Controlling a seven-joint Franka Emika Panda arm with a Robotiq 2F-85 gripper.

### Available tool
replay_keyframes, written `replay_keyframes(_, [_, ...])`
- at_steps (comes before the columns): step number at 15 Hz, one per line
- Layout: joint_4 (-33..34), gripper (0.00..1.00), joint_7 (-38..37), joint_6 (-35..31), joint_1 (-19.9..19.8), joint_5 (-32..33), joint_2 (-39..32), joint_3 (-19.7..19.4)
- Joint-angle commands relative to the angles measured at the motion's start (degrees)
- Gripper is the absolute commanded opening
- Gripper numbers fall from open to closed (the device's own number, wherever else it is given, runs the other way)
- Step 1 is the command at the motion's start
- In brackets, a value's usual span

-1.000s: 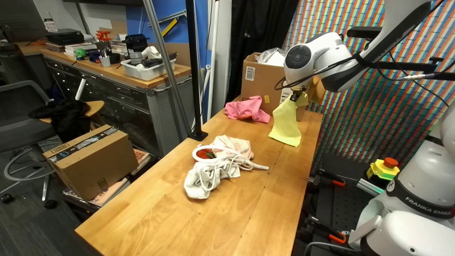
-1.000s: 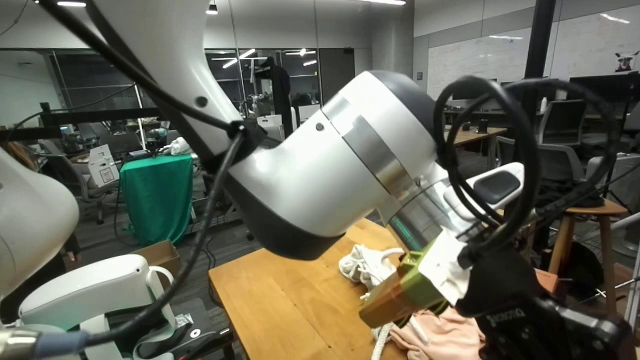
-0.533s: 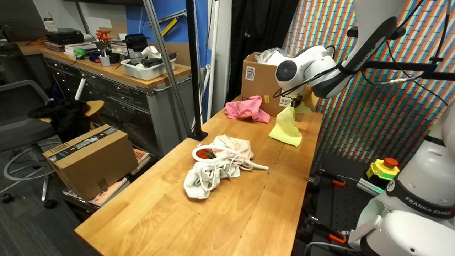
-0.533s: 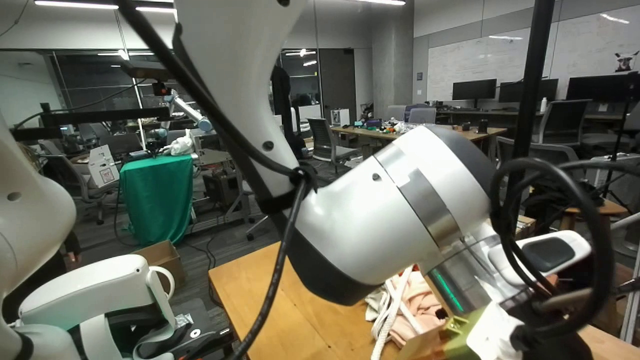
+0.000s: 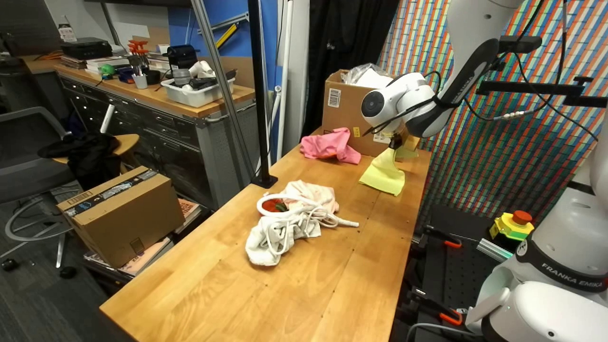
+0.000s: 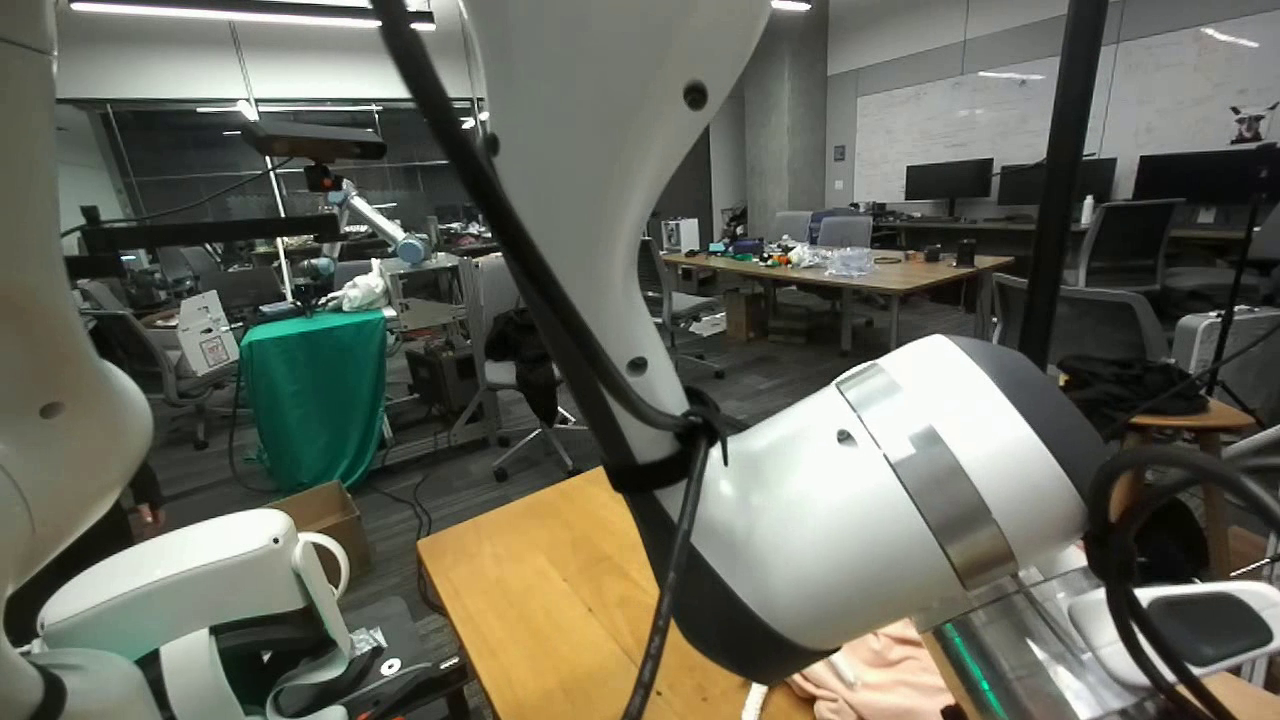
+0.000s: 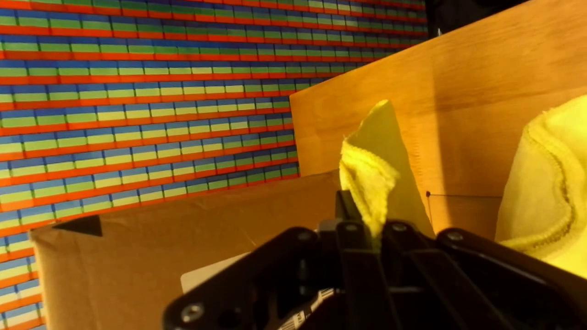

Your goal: Spread the objects on the table

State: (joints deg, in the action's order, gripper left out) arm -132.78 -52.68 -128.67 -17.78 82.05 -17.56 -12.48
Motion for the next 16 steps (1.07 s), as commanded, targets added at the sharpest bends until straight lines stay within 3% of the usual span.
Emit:
replay_keyframes(1, [3.2,0.37,1.5,0.2,0.0,-2.4,-2.7,-0.3])
replay_keyframes(9, [2.7,0.97,3.2,-1.0,0.1,-2.9,-0.8,-0.2])
replay_keyframes(16, [-3.1,1.00,16.1,-10.1,-0.1,-4.5,8.5,0.2])
